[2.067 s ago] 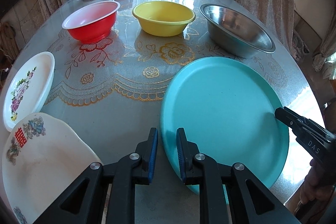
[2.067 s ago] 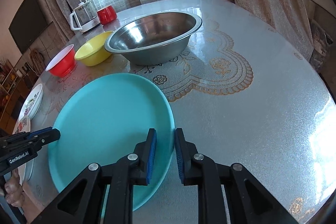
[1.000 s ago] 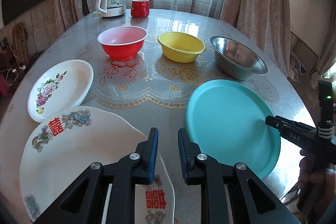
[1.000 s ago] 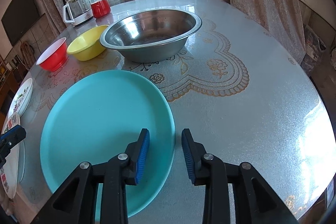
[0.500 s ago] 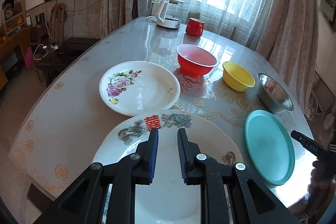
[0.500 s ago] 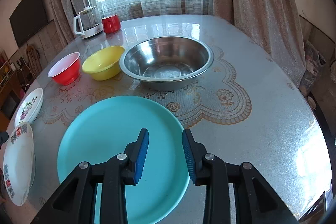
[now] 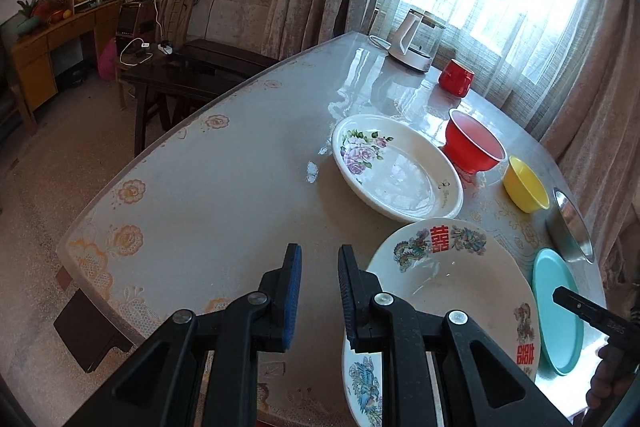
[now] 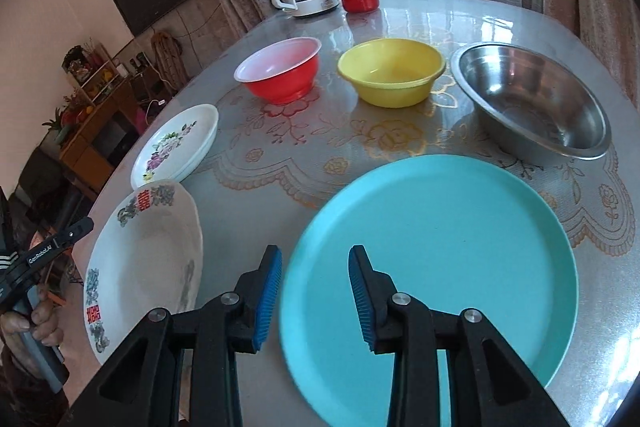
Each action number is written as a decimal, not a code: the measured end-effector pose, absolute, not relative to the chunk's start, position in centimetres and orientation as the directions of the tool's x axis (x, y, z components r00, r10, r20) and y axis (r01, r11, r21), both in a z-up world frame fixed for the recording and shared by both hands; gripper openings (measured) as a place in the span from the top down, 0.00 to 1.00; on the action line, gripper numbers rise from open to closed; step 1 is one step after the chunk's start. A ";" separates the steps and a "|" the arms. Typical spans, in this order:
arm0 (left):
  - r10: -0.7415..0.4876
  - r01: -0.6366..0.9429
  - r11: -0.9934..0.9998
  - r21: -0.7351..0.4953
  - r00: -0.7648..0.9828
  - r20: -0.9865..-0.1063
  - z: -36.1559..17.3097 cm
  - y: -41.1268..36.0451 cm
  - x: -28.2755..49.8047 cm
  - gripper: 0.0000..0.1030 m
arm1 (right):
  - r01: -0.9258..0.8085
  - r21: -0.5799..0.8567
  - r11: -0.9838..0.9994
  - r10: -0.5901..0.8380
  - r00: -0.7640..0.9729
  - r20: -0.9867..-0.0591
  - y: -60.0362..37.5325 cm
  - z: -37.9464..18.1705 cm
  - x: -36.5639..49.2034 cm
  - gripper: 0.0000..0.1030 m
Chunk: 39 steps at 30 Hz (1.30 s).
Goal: Organize plates and bowls
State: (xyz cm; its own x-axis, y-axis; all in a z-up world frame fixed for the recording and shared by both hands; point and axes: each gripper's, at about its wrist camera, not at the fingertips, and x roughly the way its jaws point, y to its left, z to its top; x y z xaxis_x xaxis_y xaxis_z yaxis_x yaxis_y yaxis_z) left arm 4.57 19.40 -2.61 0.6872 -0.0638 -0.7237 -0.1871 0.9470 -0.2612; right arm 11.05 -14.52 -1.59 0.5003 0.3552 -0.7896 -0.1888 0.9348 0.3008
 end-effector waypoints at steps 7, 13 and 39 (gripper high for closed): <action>-0.131 -0.099 0.954 -0.284 0.714 -0.688 -2.0 19.2 3.9 0.82 | -0.285 0.397 0.873 0.483 0.380 -0.789 -9.2 -2.6 12.4 0.66; -0.263 0.014 0.936 -0.351 0.691 -0.674 -3.3 19.8 2.0 0.82 | -0.332 0.396 0.856 0.499 0.336 -0.799 -7.0 -3.9 11.7 0.66; -0.291 0.024 0.927 -0.375 0.677 -0.676 -5.3 16.6 1.3 0.79 | -0.388 0.378 0.841 0.519 0.376 -0.768 -6.6 -4.7 8.9 0.69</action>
